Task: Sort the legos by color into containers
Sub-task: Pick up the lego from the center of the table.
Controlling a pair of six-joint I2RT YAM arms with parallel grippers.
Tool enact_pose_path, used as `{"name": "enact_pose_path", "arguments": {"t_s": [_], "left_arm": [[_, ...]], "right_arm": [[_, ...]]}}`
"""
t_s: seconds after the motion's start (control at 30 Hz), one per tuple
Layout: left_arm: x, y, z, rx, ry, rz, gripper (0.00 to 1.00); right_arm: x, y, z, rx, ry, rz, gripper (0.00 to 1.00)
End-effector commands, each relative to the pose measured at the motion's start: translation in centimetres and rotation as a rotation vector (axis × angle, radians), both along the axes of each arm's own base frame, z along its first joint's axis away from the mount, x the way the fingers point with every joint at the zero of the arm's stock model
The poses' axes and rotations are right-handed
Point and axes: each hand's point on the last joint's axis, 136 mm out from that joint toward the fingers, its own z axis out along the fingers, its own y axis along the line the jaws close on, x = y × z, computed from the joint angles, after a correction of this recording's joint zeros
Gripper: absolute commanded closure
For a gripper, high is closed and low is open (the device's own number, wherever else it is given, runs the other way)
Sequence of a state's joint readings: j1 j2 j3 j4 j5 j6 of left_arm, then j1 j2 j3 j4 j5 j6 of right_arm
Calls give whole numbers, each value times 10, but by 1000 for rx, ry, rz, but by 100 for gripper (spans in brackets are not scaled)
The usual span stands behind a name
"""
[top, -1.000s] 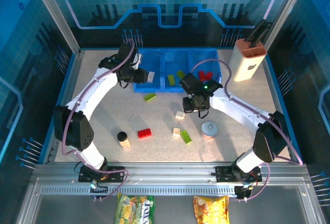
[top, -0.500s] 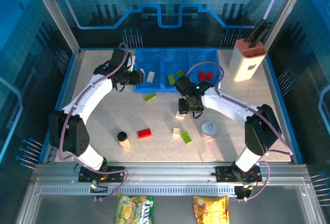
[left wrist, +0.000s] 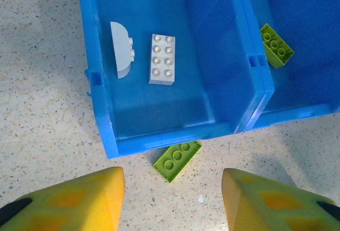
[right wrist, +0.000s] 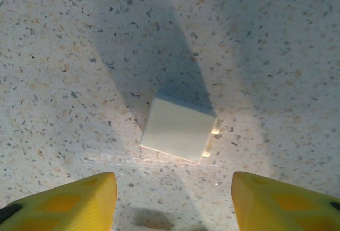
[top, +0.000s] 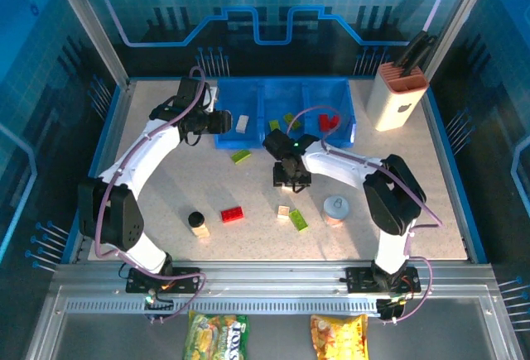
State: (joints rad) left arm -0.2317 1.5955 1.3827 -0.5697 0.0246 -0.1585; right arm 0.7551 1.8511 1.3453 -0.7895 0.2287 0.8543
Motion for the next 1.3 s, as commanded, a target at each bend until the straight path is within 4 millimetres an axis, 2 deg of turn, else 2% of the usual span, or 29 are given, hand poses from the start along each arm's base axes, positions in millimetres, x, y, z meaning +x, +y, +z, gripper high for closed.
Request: {"name": "enact_pose_path", "arguments": {"t_s": [0.0, 0.13, 0.37, 0.7, 0.97, 1.17, 1.27], "left_arm": [[-4, 0, 10, -35, -23, -2, 48], [-4, 0, 13, -38, -30, -4, 48], [-5, 0, 16, -40, -37, -5, 48], [-5, -1, 18, -41, -42, -7, 48], [-5, 2, 21, -43, -49, 1, 48], [-4, 10, 25, -70, -55, 24, 48], [-2, 17, 28, -84, -60, 46, 48]], "right_arm": [[4, 5, -6, -12, -9, -83, 37], [4, 1, -16, -46, -2, -116, 35], [6, 7, -34, -51, 25, -109, 35], [8, 8, -47, -69, 35, -103, 42], [13, 11, -33, -74, 0, -84, 50], [20, 25, -14, -59, -40, -44, 53], [24, 39, -3, -44, -64, -6, 53]]}}
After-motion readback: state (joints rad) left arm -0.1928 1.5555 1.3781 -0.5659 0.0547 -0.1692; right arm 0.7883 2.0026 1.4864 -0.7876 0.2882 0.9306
